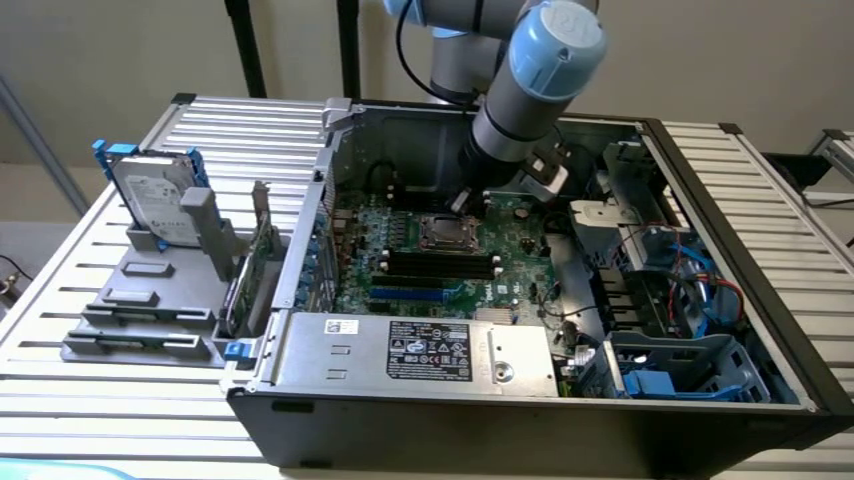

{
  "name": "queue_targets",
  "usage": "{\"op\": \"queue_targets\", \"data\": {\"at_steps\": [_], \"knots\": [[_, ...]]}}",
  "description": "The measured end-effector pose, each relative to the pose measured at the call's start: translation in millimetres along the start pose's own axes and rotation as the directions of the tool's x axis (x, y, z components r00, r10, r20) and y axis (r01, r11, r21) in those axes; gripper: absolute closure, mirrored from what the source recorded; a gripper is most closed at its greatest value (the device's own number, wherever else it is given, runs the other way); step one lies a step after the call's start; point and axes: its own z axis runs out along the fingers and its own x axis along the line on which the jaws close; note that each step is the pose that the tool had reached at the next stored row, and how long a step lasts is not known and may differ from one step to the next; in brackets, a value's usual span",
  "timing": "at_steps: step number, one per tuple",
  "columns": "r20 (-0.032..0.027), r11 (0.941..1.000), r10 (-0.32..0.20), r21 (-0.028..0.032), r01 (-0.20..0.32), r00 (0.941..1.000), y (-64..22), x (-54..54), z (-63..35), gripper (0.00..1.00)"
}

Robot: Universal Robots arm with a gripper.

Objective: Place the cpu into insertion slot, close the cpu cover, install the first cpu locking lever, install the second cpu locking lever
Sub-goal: 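Install the first cpu locking lever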

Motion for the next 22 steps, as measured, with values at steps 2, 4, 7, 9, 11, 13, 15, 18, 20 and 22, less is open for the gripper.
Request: {"op": "queue_targets", "data": {"at_steps": [2,4,7,9,11,13,15,18,20,22], "knots": [[-0.0007,1.0000,-0.002,0.0013,0.002,1.0000,0.9,-1.0,-0.4,0.89],[-0.0007,1.0000,-0.004,0.0021,0.004,1.0000,1.5,-1.7,-0.6,0.89],[-0.0014,1.0000,-0.008,0.0040,0.008,1.0000,2.3,-2.4,-1.0,0.89],[-0.0041,0.9999,-0.011,0.0066,0.011,0.9999,2.8,-2.8,-1.2,0.89],[-0.0099,0.9998,-0.015,0.0113,0.015,0.9998,3.1,-3.2,-1.4,0.89],[-0.0151,0.9997,-0.019,0.0160,0.019,0.9997,3.5,-3.7,-1.7,0.89],[-0.0178,0.9996,-0.023,0.0189,0.023,0.9996,3.9,-4.4,-1.8,0.89],[-0.0172,0.9993,-0.030,0.0214,0.030,0.9994,4.9,-5.9,-1.9,0.89],[-0.0171,0.9991,-0.035,0.0234,0.035,0.9993,5.3,-6.6,-1.7,0.89],[-0.0189,0.9988,-0.040,0.0266,0.041,0.9990,5.6,-6.9,-1.3,0.89]]}}
